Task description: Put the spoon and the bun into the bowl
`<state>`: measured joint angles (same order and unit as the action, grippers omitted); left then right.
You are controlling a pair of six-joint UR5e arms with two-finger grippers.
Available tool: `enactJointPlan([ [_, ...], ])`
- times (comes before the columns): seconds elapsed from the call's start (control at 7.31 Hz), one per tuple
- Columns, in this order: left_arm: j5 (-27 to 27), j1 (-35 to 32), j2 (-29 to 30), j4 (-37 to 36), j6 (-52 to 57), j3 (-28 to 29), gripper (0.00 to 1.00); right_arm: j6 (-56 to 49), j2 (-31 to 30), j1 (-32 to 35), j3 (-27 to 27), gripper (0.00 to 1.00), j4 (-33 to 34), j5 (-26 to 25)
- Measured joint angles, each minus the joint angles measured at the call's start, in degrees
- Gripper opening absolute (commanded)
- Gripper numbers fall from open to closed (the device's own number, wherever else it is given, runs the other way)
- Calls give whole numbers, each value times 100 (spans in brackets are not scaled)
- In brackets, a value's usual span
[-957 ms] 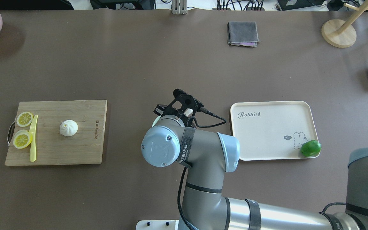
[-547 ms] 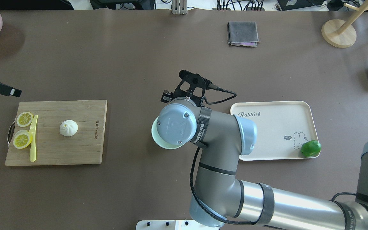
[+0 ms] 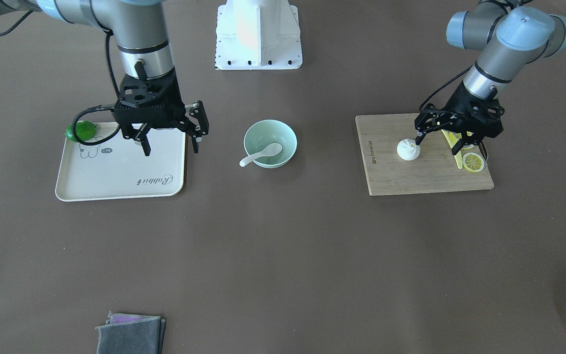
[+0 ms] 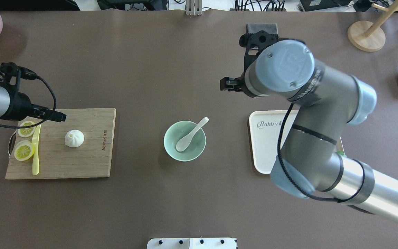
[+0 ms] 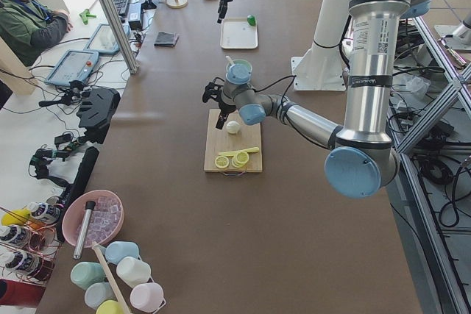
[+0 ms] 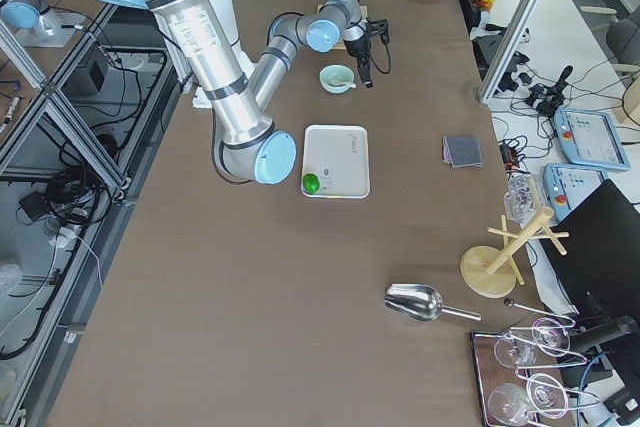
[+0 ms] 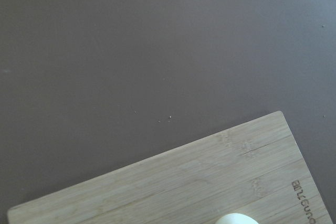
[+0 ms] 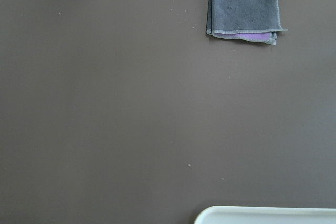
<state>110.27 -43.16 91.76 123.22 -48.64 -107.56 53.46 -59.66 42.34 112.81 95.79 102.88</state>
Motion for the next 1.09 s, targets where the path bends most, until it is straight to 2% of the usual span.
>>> enactJointPlan([
  [0.14, -276, 309, 17, 0, -199, 25, 90, -965, -305, 479, 94, 100, -9, 647],
  [0.27, -412, 504, 21, 2, -306, 58, 61, -1597, -573, 762, 156, 100, -55, 994],
  [0.41, -496, 617, 20, 3, -356, 91, 37, -1868, -759, 879, 195, 100, -159, 1125],
  [0.55, -567, 668, 17, 2, -373, 109, 7, -1955, -856, 917, 213, 100, -245, 1164],
  [0.68, -604, 686, 5, 1, -377, 124, 0, -1985, -896, 929, 226, 100, -285, 1176],
  [1.09, -789, 682, 82, -8, -411, 48, 0, -1999, -923, 948, 262, 100, -304, 1198],
])
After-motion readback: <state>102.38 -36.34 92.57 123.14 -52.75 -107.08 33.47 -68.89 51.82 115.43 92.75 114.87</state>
